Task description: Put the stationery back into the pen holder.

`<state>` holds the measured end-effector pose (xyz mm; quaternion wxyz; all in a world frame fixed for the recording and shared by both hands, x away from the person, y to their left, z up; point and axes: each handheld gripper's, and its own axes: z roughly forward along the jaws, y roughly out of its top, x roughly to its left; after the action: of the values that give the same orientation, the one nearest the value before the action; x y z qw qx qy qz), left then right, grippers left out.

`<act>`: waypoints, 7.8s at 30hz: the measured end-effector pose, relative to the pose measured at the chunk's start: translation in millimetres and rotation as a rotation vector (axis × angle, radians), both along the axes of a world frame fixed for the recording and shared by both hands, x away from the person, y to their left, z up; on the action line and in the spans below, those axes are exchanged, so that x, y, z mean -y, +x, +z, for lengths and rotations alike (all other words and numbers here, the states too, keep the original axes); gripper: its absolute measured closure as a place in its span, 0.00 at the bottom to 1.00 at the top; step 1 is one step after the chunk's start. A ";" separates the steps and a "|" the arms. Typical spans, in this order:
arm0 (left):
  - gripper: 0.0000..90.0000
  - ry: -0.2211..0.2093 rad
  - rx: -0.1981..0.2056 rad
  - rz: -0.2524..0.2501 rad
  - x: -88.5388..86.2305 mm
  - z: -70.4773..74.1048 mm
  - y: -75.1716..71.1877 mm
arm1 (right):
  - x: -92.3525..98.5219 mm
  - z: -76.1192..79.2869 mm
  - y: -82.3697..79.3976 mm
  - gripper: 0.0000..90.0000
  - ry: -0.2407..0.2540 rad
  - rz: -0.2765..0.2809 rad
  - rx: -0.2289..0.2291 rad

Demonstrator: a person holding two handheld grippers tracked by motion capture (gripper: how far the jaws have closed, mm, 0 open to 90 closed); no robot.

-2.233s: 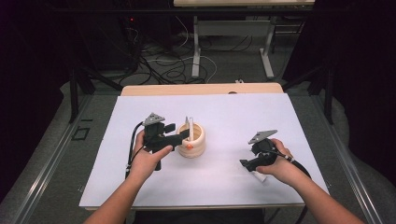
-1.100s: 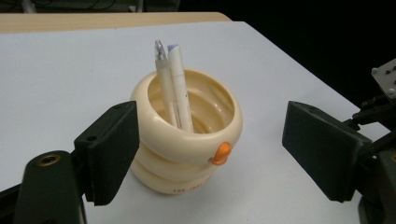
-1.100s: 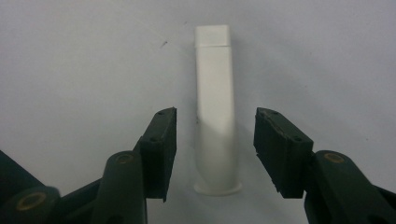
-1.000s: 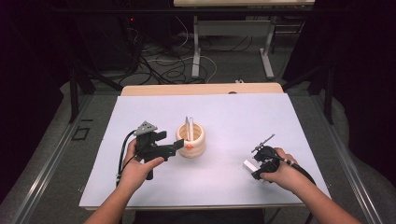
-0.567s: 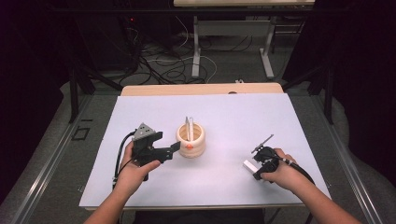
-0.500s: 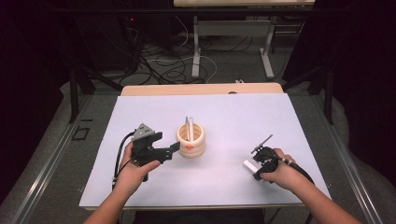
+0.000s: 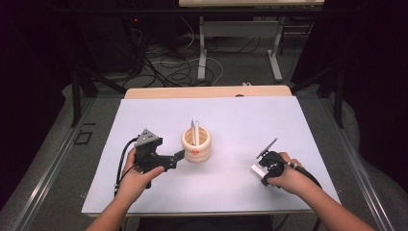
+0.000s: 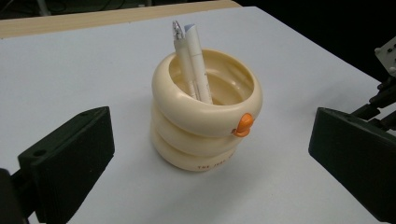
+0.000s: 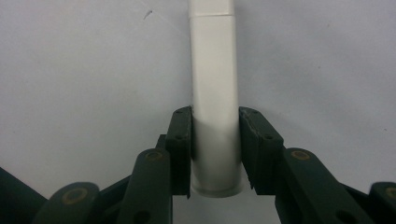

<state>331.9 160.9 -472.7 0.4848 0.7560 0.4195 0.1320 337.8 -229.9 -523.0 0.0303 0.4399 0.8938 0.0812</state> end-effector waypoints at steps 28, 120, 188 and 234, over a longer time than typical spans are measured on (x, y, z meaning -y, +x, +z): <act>0.00 -0.030 -0.023 0.002 -3.6 0.9 1.1 | -22.1 24.3 -1.4 0.75 0.068 0.086 0.132; 0.29 0.093 -0.018 -0.204 20.4 31.0 -5.5 | -114.6 57.8 -59.1 0.75 -0.575 1.309 1.194; 0.73 0.409 -0.259 -0.490 101.4 23.0 -10.3 | -130.9 33.4 -74.5 0.75 -0.609 1.589 1.209; 0.78 0.216 -0.162 -0.268 71.9 28.5 20.3 | -121.3 59.4 -58.9 0.45 -0.408 1.270 1.162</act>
<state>352.2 89.0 -444.2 0.3789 0.8609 0.3360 0.0492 278.9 -108.6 -463.6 0.5068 -0.2644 0.8098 0.1324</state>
